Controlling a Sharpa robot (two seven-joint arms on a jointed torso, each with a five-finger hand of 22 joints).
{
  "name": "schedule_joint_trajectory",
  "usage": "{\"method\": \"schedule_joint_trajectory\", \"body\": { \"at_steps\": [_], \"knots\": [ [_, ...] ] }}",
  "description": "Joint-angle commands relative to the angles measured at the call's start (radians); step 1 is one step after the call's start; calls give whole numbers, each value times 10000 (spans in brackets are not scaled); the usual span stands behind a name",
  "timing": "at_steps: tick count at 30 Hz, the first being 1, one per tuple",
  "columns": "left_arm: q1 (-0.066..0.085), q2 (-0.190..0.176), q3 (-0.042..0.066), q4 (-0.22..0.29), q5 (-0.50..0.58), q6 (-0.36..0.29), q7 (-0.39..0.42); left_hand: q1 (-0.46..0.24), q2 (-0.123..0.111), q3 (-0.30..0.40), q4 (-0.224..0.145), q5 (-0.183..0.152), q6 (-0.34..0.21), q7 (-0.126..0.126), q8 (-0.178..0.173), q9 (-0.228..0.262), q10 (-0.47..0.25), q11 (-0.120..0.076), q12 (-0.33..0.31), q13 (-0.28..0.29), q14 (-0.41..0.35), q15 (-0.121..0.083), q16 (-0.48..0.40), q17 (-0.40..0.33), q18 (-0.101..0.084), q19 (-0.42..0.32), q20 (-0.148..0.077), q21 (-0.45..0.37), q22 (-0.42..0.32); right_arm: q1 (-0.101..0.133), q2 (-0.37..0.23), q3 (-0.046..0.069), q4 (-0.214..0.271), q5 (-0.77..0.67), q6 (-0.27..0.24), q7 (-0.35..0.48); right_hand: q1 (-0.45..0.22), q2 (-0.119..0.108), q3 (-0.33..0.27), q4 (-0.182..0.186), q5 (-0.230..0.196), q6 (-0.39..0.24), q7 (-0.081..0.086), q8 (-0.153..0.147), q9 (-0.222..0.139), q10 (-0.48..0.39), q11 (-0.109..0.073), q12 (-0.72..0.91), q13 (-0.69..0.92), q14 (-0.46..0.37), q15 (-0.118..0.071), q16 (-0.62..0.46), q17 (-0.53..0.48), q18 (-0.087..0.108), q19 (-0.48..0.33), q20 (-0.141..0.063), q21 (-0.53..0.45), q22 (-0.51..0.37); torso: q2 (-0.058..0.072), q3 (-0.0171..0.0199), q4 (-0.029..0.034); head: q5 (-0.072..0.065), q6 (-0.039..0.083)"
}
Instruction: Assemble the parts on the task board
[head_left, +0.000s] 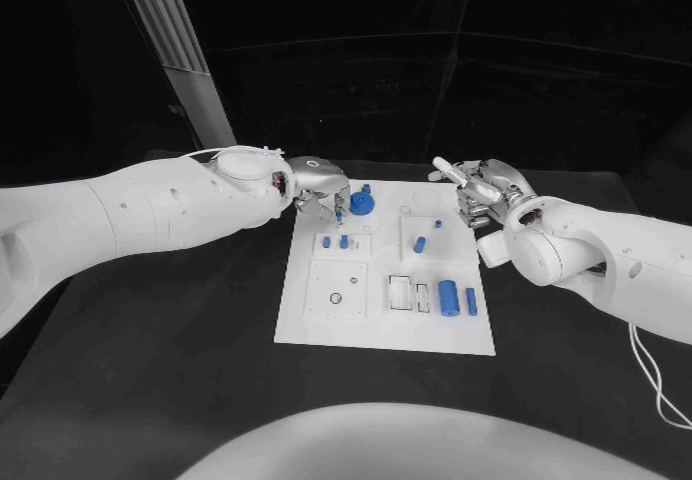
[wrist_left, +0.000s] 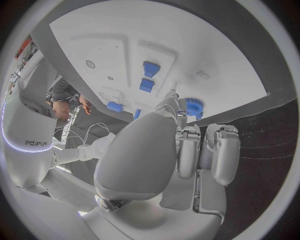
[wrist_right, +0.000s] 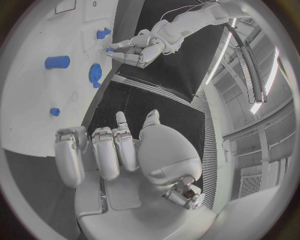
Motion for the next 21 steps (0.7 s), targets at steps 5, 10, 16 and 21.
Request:
{"method": "schedule_joint_trajectory", "body": {
  "at_steps": [5, 10, 16, 21],
  "knots": [
    [-24, 137, 2, -158, -24, 328, -93, -21, 3, 59, 1, 22, -20, 2, 16, -12, 25, 22, -67, -10, 1057, -30, 30, 2634, -68, 1050, 16, 41, 2633, 16, 2, 5, 26, 21, 72, 39, 79, 18, 62, -3, 52, 2, 425, 38, -9, 932, -51, -30, 2516, 1075, -62, 24, 2628, -72, 1037, -66, 32, 2635, 1, 3, 5, -9, -28],
    [-39, 205, 2, -232, -25, 394, -76, -20, 2, 63, 1, 22, -22, 3, 13, -14, 24, 23, -73, -9, 1057, -30, 30, 2634, -68, 1050, 16, 41, 2633, 16, 7, 5, 35, 21, 73, 42, 79, 18, 62, -3, 52, 2, 425, 38, -9, 932, -51, -30, 2516, 1075, -62, 24, 2628, -72, 1037, -66, 32, 2635, 1, -2, -6, 2, -44],
    [-65, 276, 2, -296, -24, 471, -62, -24, -3, 67, 3, 23, -30, 8, 5, -18, 22, 29, -87, -9, 1057, -28, 30, 2634, -68, 1050, 17, 41, 2633, 16, 1, 6, 45, 21, 64, 40, 79, 18, 62, -3, 52, 2, 425, 38, -9, 932, -51, -30, 2516, 1075, -62, 24, 2628, -72, 1037, -66, 32, 2635, -3, 1, 2, -15, -59],
    [-91, 327, 2, -333, -24, 533, -59, -27, -7, 73, 4, 23, -37, 11, -2, -22, 17, 31, -101, -9, 1057, -25, 30, 2634, -68, 1050, 17, 41, 2633, 16, -1, 6, 47, 21, 64, 39, 79, 18, 62, -3, 52, 2, 425, 38, -9, 932, -51, -30, 2516, 1075, -62, 24, 2628, -72, 1037, -66, 32, 2635, -7, -3, 0, -37, -60]
  ]
}}
